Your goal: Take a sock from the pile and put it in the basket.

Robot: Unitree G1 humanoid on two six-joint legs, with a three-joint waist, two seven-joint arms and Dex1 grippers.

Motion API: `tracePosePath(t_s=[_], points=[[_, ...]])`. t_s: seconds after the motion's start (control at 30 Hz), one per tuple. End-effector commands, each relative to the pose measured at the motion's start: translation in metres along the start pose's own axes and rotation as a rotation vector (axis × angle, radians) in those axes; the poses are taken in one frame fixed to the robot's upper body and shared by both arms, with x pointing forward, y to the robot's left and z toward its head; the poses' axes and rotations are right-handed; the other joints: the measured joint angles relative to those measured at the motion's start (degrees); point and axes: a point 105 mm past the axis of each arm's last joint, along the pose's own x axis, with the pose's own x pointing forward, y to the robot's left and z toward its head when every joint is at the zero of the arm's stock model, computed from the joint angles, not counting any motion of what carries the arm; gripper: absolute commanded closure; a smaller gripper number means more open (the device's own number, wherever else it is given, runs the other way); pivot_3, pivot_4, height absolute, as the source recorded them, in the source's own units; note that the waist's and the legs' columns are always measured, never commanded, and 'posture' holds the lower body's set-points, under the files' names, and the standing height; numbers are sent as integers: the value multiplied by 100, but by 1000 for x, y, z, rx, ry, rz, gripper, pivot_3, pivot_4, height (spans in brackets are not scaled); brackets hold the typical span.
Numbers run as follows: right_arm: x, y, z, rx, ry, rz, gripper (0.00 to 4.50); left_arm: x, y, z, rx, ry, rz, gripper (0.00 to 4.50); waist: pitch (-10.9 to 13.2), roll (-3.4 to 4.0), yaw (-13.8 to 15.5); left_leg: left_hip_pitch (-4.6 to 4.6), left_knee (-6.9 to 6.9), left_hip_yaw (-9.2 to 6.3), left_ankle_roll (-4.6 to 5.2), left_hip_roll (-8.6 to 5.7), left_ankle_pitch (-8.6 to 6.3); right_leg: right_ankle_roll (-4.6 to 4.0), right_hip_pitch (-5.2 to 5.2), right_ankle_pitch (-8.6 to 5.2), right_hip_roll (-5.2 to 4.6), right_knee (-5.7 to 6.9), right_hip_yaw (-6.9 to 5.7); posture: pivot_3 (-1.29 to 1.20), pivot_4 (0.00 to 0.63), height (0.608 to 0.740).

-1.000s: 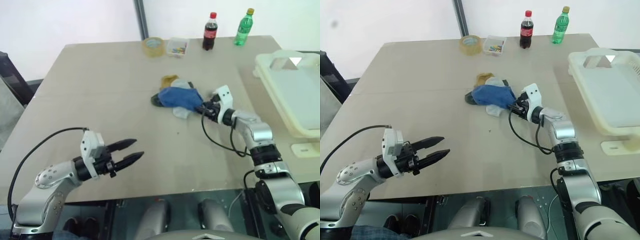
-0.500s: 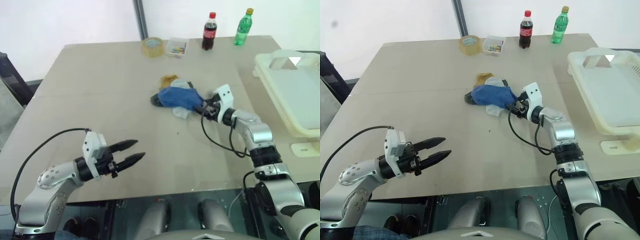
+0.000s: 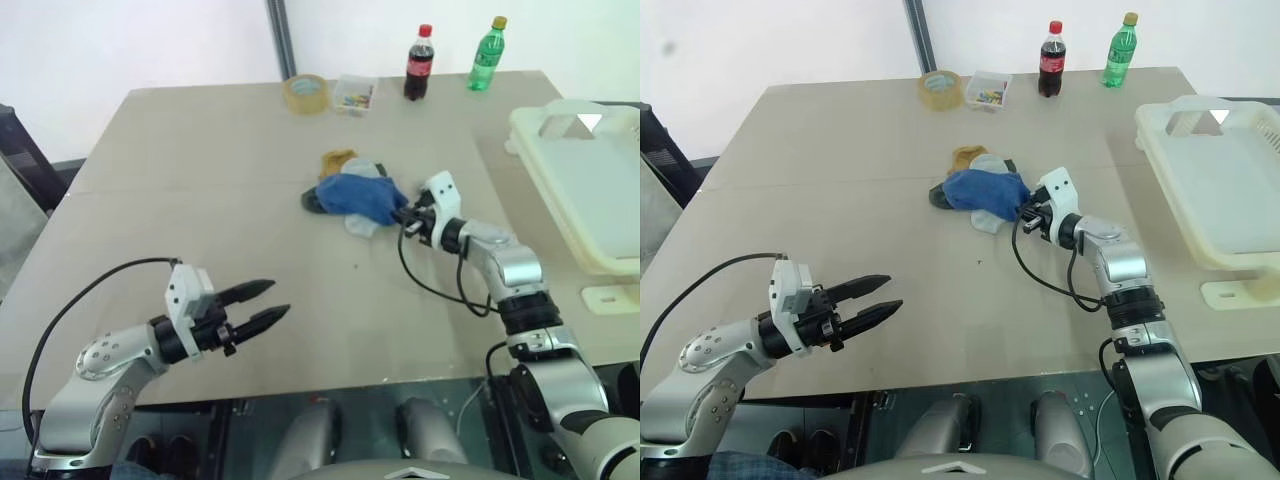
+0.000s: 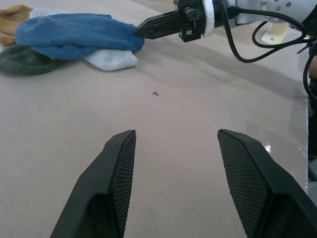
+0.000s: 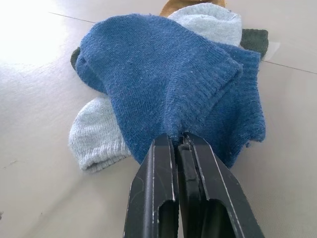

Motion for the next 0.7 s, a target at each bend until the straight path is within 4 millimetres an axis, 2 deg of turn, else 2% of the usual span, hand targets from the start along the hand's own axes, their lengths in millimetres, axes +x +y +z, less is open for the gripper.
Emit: tracePosePath(t_s=[0.03, 0.17, 0.3, 0.4, 0.5, 0.6, 0.7], points=[[-8, 22, 13, -31, -35, 120, 4396, 1, -5, 7, 36, -20, -13, 1629, 0, 0, 3, 0, 0, -1, 0, 0, 0, 0, 0, 0, 0, 0, -1, 0, 150, 740], [-27, 51, 2, -24, 33, 294, 4396, 0, -5, 7, 35, -20, -12, 1629, 0, 0, 11, -4, -1, -1, 9, 1, -5, 0, 0, 0, -3, -5, 0, 0, 150, 740], [-63, 79, -27, -41, 205, 500, 4396, 0, -6, 6, 33, -17, -14, 1629, 0, 0, 50, -5, 1, -5, 22, 0, -13, 0, 3, 0, -6, -8, -6, 0, 150, 740], [-89, 87, -48, -74, 345, 595, 4396, 1, -6, 5, 32, -16, -18, 1629, 1, -2, 63, -6, 1, -5, 24, 0, -14, 0, 6, 0, -8, -12, -8, 0, 150, 740], [-107, 84, -59, -128, 442, 631, 4396, 2, -6, 5, 31, -14, -25, 1629, 2, -3, 42, -3, 3, -4, 24, 4, -14, 0, 8, 0, -6, -11, -7, 0, 150, 740], [-89, 51, -49, -219, 398, 430, 4396, 3, -7, 4, 26, -11, -37, 1629, 3, -11, 20, -1, 2, -5, 24, 6, -14, 0, 9, 0, -5, -12, -9, 0, 150, 740], [-78, 31, -36, -250, 341, 325, 4396, 4, -8, 4, 25, -11, -41, 1629, 5, -13, 36, 1, 6, -2, 22, 7, -13, 1, 9, 1, -4, -7, -6, 0, 150, 740]])
